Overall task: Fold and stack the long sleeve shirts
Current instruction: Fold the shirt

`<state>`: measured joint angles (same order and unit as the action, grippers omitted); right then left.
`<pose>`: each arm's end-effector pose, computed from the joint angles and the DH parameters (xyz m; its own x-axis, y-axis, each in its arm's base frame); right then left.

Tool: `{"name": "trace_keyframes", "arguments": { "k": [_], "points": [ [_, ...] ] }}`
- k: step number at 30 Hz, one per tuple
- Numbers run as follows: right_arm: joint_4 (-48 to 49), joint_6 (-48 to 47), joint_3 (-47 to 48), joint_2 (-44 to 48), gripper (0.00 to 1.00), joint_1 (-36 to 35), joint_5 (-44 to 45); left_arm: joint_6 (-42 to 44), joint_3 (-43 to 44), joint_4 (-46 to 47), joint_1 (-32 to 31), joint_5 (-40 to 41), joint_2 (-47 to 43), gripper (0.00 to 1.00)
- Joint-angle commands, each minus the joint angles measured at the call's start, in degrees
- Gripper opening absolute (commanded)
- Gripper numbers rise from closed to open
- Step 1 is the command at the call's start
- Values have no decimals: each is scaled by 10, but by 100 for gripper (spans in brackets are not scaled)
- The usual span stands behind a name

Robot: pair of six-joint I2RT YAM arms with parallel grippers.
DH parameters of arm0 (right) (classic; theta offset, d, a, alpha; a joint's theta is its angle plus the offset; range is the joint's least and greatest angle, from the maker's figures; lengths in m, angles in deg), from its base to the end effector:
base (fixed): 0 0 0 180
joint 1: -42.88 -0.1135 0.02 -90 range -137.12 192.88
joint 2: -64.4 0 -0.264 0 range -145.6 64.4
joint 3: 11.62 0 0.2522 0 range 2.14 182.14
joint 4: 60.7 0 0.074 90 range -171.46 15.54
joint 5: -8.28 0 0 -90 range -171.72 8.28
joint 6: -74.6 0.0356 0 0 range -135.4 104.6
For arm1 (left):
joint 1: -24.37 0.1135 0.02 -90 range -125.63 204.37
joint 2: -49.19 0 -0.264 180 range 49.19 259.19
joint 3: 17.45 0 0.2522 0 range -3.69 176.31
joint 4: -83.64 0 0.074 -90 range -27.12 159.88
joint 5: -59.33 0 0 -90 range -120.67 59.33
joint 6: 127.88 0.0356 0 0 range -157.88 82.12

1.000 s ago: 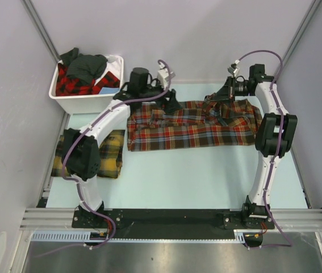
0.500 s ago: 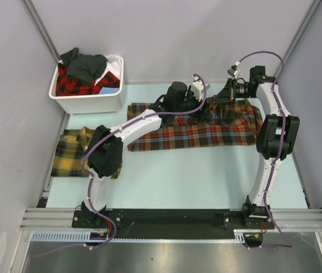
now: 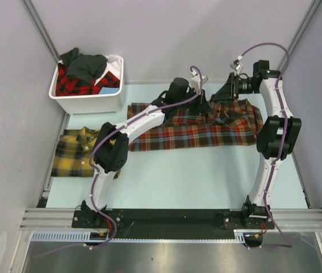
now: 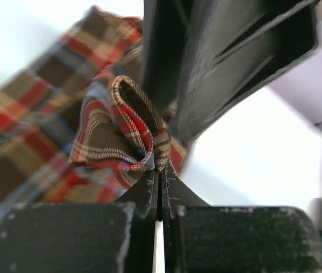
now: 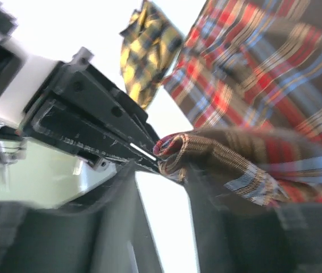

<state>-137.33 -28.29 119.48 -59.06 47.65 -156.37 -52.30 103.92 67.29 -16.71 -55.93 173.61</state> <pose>0.4467 -0.0028 0.2894 -0.8349 0.0104 -0.5503 -0.5219 0.3025 0.7975 0.3829 -0.3540 0.2826 -0.4660 0.1075 -0.8782 0.8070 0.4584 -0.3722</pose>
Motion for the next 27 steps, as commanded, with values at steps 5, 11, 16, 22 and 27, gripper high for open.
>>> {"name": "trace_keyframes", "arguments": {
  "k": [5,11,16,22,27],
  "points": [
    [25,-115,75,73,70,63,119,-362,-20,83,33,-32,-50,0],
    [129,-306,-183,255,90,67,191,-522,-36,54,33,21,-44,1],
    [216,-384,-329,360,85,30,236,-558,-51,60,32,17,-43,3],
    [321,-407,-422,393,75,-22,300,-564,-58,65,33,12,-44,4],
    [338,-443,-424,365,63,-63,339,-570,-66,72,33,13,-47,6]
  ]
}}
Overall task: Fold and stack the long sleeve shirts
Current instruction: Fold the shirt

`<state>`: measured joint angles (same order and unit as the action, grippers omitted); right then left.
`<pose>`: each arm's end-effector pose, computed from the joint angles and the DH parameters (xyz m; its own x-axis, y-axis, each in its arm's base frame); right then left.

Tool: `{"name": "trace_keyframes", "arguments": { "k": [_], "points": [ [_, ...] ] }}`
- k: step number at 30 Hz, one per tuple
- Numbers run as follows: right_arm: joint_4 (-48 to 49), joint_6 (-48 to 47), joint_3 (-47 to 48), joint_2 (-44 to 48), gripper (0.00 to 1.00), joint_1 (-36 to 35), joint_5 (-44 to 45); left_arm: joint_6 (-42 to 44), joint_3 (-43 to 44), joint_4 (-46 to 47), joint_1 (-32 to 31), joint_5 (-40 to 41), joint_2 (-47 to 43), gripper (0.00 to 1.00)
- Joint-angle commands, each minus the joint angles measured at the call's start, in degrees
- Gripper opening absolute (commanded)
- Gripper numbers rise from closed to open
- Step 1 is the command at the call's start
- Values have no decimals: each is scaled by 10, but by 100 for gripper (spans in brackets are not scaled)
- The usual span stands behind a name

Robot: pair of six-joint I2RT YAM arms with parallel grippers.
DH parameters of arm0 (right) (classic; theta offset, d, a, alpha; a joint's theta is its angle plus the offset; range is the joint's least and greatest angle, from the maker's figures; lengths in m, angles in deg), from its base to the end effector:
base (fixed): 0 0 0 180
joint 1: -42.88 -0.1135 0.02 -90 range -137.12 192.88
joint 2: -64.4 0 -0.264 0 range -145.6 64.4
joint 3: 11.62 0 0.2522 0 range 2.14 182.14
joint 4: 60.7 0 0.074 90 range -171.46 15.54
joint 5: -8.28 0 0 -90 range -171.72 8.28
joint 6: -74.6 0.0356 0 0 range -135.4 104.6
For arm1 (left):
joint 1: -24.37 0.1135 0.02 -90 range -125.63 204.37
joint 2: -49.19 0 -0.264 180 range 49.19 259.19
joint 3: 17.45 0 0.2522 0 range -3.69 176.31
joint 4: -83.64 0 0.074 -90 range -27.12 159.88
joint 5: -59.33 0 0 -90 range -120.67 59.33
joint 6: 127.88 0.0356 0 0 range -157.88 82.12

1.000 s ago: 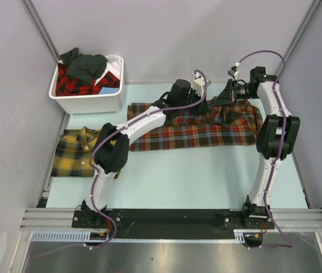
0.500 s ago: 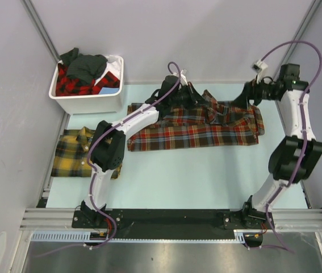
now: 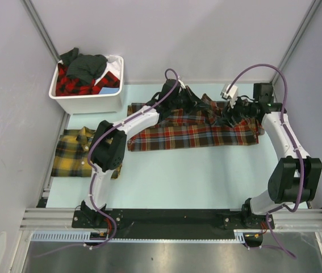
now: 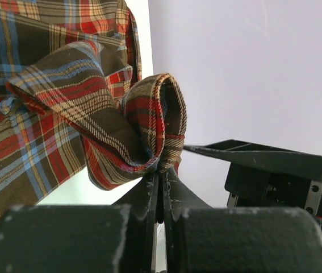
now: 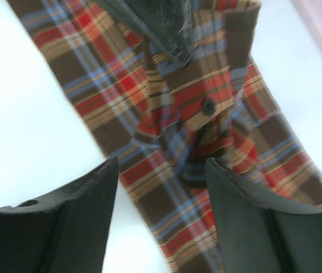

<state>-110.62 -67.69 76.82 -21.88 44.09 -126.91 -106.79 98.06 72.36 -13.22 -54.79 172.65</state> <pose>0.3220 0.0185 0.3131 -0.0873 -0.5558 -0.8267 -0.8681 0.4495 -0.2106 0.3999 -0.3262 0.2638 -0.8986 -0.3829 -0.2142 0.0669 0.3630 -0.9294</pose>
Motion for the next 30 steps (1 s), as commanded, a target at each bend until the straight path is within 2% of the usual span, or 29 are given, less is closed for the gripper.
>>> {"name": "trace_keyframes", "arguments": {
  "k": [1,2,4,5,8,10,11,14,20,30],
  "points": [
    [76,-50,2,-12,61,-29,48,-26,-11,24,-2,1,-39,7],
    [89,-52,3,-20,52,-32,57,-26,-12,27,-2,0,-40,7],
    [101,-50,10,-27,43,-32,64,-24,-15,29,-2,1,-40,7],
    [104,-48,15,-31,35,-33,68,-25,-16,34,-2,1,-42,7],
    [80,-47,52,-50,27,-32,73,-28,-20,41,-2,7,-42,7],
    [55,-49,80,-61,31,-28,64,-29,-18,43,-2,8,-41,7],
    [33,-50,86,-61,39,-25,51,-29,-18,46,-3,8,-40,7],
    [-11,-74,88,-51,55,-17,13,-32,-18,48,-1,7,-40,7],
    [-57,-110,89,-47,56,-18,-16,-33,-19,40,1,2,-36,8],
    [-58,-145,105,-88,54,-43,17,-37,-24,43,3,0,-39,9]
  ]
}}
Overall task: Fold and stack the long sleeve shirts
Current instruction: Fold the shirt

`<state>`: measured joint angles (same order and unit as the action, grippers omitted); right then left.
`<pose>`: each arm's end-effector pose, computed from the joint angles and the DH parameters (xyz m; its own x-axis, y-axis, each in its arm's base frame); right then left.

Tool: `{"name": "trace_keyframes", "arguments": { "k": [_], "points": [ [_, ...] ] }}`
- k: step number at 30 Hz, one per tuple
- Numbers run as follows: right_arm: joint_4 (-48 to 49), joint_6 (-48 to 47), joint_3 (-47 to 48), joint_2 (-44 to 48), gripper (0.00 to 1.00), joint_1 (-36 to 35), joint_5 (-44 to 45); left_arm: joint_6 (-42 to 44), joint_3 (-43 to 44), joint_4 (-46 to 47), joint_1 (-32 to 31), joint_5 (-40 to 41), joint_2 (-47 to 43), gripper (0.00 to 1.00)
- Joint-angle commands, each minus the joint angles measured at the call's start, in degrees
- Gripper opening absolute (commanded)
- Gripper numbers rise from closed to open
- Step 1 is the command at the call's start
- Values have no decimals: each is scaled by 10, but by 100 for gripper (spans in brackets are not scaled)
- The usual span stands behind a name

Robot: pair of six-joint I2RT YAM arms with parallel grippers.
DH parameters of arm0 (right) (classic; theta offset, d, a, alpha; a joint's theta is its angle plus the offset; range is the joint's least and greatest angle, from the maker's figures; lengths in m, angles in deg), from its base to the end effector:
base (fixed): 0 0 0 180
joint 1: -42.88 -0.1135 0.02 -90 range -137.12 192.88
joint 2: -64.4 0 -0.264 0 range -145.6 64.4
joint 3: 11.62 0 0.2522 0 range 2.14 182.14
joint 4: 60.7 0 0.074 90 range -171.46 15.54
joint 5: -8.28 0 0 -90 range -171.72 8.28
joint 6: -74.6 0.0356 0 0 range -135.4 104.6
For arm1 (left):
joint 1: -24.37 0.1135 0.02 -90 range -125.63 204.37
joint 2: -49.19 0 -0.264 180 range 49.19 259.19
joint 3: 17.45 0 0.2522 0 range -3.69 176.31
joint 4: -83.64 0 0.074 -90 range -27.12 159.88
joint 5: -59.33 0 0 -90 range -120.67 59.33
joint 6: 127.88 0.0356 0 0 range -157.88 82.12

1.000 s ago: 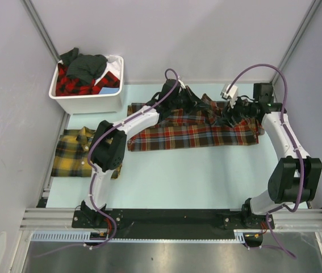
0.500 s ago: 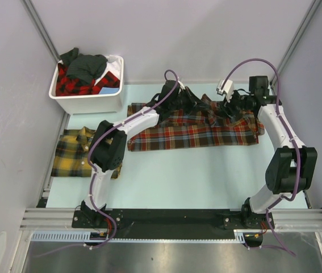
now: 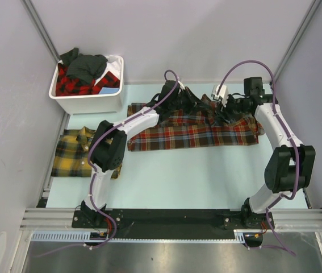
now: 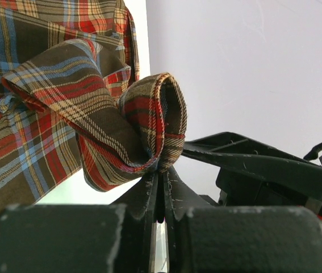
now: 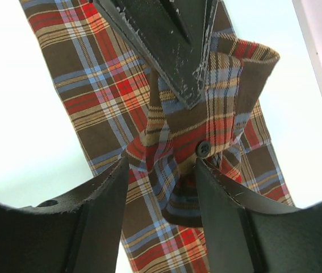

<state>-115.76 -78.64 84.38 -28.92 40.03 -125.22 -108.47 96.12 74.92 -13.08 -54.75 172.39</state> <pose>0.3465 0.0418 0.3098 0.0507 -0.6460 -0.7617 -0.9116 0.2816 -0.2996 0.3995 -0.3243 0.2587 -0.8966 -0.3979 -0.1943 0.0509 0.3432 -0.9379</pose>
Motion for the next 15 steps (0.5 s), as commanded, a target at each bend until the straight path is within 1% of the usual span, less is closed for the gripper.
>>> {"name": "trace_keyframes", "arguments": {
  "k": [1,4,5,9,10,11,12,13,14,15],
  "points": [
    [-10,-41,29,-20,54,-3,3,-21,-6,19,2,-1,-38,9],
    [2,-44,28,-30,50,-3,18,-25,-8,23,2,-2,-36,9],
    [10,-43,28,-33,46,-3,22,-26,-8,26,2,-3,-37,9],
    [27,-41,33,-42,38,-7,33,-29,-6,28,2,-2,-37,10],
    [27,-40,42,-46,28,-7,38,-30,-5,31,3,-3,-37,10],
    [25,-38,47,-49,21,-7,37,-34,-6,31,3,-2,-36,10],
    [24,-36,51,-50,17,-7,37,-36,-8,34,3,-3,-37,10],
    [23,-34,56,-52,7,-6,36,-38,-8,37,3,-3,-38,10],
    [23,-34,59,-53,2,-7,36,-39,-9,38,2,-3,-38,10],
    [23,-33,60,-51,0,-6,34,-40,-12,39,3,-4,-38,10]
  ]
}}
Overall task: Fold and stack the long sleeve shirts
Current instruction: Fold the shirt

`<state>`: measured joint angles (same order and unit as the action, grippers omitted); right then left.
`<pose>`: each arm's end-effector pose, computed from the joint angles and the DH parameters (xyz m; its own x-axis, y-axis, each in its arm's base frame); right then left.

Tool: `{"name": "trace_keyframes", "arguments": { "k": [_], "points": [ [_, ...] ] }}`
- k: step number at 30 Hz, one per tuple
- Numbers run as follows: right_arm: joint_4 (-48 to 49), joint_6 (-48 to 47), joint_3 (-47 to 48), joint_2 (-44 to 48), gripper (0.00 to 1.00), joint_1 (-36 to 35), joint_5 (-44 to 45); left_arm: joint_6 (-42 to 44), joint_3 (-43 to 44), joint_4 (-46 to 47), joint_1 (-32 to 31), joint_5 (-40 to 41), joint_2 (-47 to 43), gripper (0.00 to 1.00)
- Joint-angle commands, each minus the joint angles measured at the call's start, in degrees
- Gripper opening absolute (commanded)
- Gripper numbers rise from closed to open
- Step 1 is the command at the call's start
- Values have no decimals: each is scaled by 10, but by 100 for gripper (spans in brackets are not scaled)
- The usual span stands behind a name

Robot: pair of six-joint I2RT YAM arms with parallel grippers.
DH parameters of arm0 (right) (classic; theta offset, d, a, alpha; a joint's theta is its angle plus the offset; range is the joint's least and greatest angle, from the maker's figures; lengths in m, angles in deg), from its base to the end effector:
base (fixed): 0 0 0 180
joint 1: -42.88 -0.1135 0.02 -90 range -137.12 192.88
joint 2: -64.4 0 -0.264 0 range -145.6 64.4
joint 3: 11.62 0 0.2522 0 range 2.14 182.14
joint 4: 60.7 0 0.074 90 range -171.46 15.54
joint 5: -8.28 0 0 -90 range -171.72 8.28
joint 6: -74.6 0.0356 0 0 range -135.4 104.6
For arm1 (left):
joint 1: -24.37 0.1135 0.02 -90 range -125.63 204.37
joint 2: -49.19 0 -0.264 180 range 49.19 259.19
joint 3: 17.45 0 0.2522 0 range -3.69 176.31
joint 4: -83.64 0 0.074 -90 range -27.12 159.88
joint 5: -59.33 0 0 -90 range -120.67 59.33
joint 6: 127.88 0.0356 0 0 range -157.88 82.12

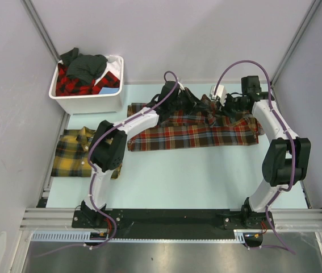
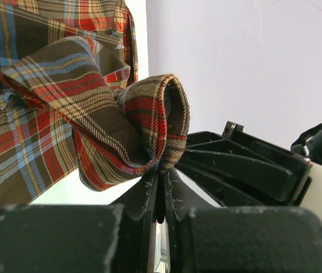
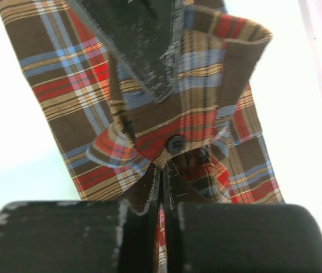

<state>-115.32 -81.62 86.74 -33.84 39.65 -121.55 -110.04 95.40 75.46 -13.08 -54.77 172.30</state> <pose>0.3670 0.0436 0.2928 0.0517 -0.7010 -0.7113 -0.9110 0.2587 -0.3211 0.3987 -0.3237 0.2560 -0.8980 -0.4067 -0.1677 0.0252 0.3329 -0.9426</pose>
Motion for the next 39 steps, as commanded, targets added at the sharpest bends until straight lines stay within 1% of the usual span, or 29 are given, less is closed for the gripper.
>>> {"name": "trace_keyframes", "arguments": {
  "k": [1,3,4,6,7,8,9,10,11,12,13,14,15,16,18,19,21,22,24,25,26,27,28,29,31,35,38,39],
  "points": [
    [21,-2,36,0,0,-2,-3,-25,-6,37,4,-4,-38,11],
    [23,4,42,1,0,1,-2,-25,-13,42,4,-4,-40,14],
    [33,22,45,0,0,4,-4,-21,-16,47,8,-5,-43,27],
    [45,42,71,-11,0,20,-3,-1,-26,38,15,-1,-46,39],
    [53,45,86,-16,0,25,2,11,-27,35,25,9,-52,62],
    [58,51,100,-32,0,28,7,58,-25,28,32,15,-56,68],
    [70,56,133,-41,0,43,12,82,-22,0,39,27,-59,75],
    [74,56,152,-50,0,46,14,104,-21,-8,54,45,-66,83],
    [75,53,173,-75,0,52,16,153,-20,-15,62,54,-77,92],
    [75,51,220,-87,0,52,18,184,-14,-44,69,64,-83,99],
    [73,46,240,-101,0,53,19,213,-11,-51,83,79,-89,99],
    [69,41,265,-114,0,53,16,262,-12,-71,91,82,-102,100],
    [63,22,302,-141,0,52,17,287,-13,-87,105,85,-109,99],
    [63,14,323,-153,0,51,20,330,-14,-97,112,87,-115,100],
    [62,-10,360,-195,0,47,26,361,-41,-108,134,92,-142,99],
    [63,-15,403,-208,0,46,27,390,-54,-109,142,95,-153,99],
    [69,-29,449,-256,0,43,40,420,-90,-120,163,103,-183,99],
    [70,-35,493,-273,0,42,44,451,-101,-126,168,106,-192,100],
    [82,-49,532,-298,0,39,55,482,-130,-145,178,115,-220,99],
    [96,-71,538,-312,0,37,59,513,-140,-149,179,120,-229,99],
    [113,-82,533,-315,0,34,63,526,-158,-157,179,130,-238,99],
    [159,-96,525,-317,0,34,70,536,-169,-160,179,135,-253,100],
    [182,-114,514,-318,0,34,73,548,-191,-160,180,138,-262,99],
    [215,-127,509,-323,0,19,74,551,-202,-157,180,143,-269,99],
    [244,-150,514,-340,0,9,80,555,-226,-153,180,146,-288,100],
    [340,-191,525,-376,0,-6,88,552,-254,-145,183,153,-311,99],
    [356,-227,558,-411,0,-16,86,552,-265,-143,185,164,-321,99],
    [358,-239,555,-413,0,-18,85,556,-267,-145,186,166,-324,100]
  ]
}}
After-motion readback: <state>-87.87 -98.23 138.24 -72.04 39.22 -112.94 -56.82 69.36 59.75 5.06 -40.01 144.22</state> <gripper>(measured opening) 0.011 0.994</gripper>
